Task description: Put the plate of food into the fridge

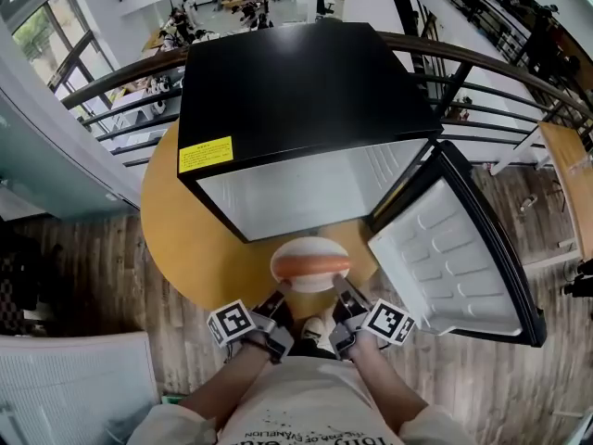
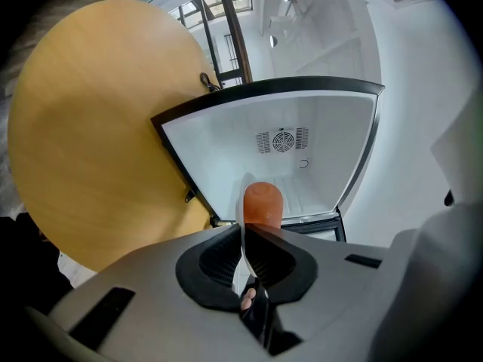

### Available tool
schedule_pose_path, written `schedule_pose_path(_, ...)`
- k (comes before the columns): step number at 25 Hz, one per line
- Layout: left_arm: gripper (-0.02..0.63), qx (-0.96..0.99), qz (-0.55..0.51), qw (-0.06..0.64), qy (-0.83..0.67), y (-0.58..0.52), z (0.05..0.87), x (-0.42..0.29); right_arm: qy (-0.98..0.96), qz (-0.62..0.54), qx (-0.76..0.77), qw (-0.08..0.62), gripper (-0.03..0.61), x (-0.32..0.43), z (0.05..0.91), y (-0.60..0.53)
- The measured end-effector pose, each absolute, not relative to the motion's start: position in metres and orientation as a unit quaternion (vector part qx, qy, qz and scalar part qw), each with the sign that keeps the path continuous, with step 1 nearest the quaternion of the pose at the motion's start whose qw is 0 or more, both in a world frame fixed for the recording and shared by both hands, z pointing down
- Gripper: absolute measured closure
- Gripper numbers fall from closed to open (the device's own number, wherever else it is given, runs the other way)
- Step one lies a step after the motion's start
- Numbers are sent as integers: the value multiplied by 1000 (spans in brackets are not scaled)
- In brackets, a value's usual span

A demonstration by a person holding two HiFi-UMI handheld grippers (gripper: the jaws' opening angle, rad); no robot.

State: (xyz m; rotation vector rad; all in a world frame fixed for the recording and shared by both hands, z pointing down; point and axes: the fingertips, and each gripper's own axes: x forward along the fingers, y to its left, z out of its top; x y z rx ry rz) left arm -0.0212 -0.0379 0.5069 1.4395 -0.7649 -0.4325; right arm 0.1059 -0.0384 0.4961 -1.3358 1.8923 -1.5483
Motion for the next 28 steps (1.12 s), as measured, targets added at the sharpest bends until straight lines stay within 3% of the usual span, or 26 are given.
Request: schedule_pose_path(28, 581, 600, -240, 663, -379, -155, 571, -20, 643, -548, -501, 188, 537, 110, 563, -159)
